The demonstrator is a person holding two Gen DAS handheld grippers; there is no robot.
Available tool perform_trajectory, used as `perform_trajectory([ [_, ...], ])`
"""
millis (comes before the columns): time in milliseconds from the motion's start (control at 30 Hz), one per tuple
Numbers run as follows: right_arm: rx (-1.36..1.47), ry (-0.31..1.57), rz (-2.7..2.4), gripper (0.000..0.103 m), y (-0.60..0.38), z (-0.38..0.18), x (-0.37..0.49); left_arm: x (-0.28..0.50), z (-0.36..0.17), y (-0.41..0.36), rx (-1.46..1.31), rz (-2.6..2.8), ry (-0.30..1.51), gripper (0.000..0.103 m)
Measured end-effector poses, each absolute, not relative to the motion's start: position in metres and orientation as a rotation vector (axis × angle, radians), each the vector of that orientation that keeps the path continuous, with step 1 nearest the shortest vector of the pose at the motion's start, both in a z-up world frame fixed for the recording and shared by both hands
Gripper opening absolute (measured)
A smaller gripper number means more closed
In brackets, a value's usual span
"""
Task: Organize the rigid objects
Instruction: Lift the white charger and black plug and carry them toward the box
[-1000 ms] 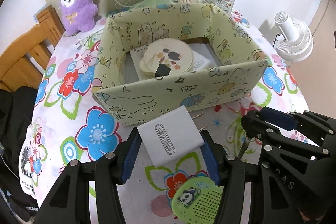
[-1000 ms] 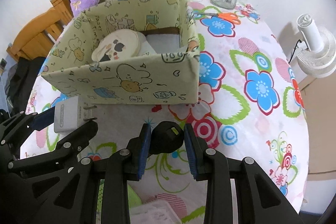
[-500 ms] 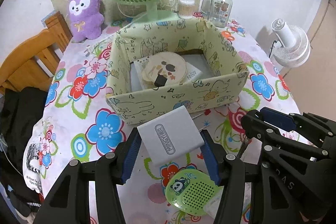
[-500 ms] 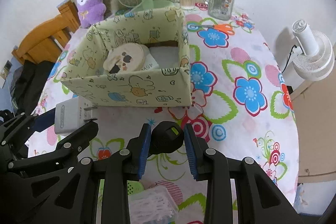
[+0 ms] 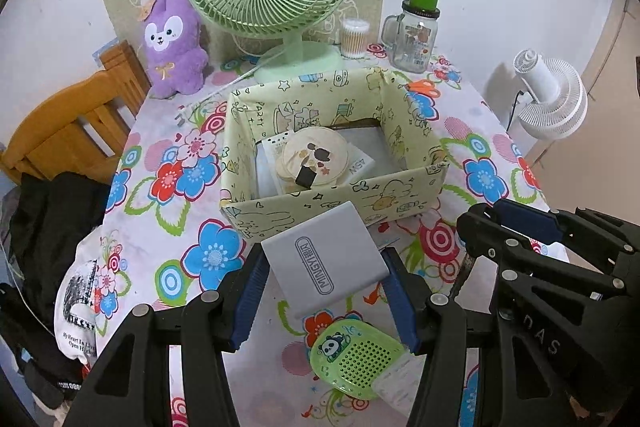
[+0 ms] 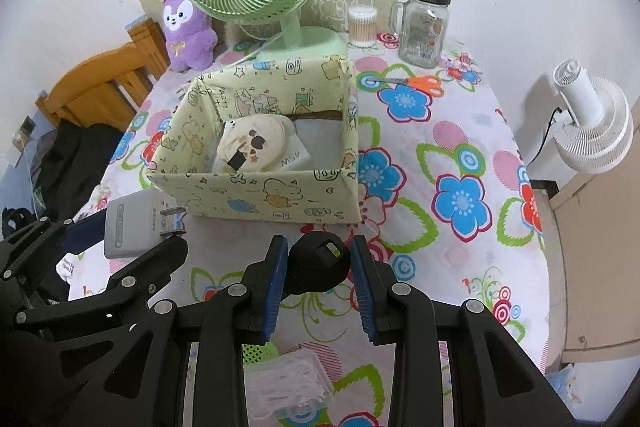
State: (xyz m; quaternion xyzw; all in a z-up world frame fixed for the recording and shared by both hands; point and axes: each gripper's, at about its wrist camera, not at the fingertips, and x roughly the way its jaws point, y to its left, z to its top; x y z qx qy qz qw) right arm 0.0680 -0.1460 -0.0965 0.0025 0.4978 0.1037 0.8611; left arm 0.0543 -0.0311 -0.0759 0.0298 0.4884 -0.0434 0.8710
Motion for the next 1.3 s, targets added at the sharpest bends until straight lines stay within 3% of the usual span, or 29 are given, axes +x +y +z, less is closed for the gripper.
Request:
perform_trajectory([
  [467,-0.002,1.025,0.248,0.035,-0.151,-0.075,0.072,0.055,-0.058,-0.033,0.04,-0.084,1.011,0.058],
  [1300,0.029,1.044,0.24,0.035,-0.129,-0.084,0.151,0.128,-0.065,-0.008,0.031,-0.13,1.029,0.058],
])
